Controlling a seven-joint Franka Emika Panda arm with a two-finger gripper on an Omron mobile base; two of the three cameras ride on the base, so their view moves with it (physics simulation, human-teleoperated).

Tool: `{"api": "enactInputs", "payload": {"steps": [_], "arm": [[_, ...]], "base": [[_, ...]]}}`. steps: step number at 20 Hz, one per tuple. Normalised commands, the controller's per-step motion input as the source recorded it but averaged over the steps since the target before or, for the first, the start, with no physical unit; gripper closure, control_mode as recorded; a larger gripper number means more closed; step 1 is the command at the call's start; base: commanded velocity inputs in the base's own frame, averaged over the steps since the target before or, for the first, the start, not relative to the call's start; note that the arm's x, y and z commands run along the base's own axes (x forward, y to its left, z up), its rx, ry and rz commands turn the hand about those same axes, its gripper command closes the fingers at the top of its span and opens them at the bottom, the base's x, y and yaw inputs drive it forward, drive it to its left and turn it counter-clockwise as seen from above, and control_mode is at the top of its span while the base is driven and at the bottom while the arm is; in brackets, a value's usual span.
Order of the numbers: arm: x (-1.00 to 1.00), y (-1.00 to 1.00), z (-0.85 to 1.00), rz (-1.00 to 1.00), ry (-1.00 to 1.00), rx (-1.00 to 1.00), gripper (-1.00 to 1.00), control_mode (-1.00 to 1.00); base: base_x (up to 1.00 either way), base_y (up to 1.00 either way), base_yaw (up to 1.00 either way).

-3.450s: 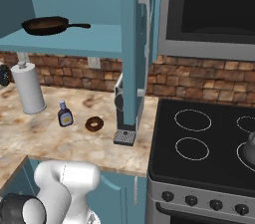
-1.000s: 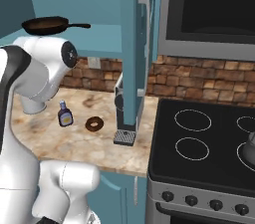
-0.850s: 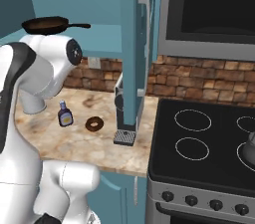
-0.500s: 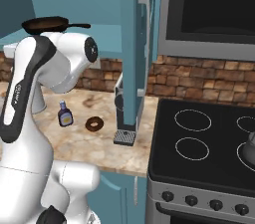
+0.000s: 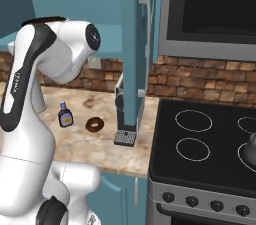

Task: Pick the pan from the cabinet and place it on the stove. Then turn on the stove burner for the pan.

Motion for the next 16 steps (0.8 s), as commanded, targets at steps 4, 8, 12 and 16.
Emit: {"api": "enactInputs", "payload": {"steps": [4,8,12,16], "arm": [[0.24,-0.21,0.00,0.00,-0.01,-0.05,-1.00,-1.00],[0.36,-0.23,0.00,-0.01,0.00,-0.05,-1.00,-1.00],[0.38,-0.17,0.00,-0.01,0.00,-0.04,-1.00,-1.00],[0.34,-0.12,-0.08,0.00,0.00,-0.05,-1.00,-1.00]], "base": [[0.00,0.00,0.00],[0.00,0.00,0.00],[0.00,0.00,0.00],[0.00,0.00,0.00]]}}
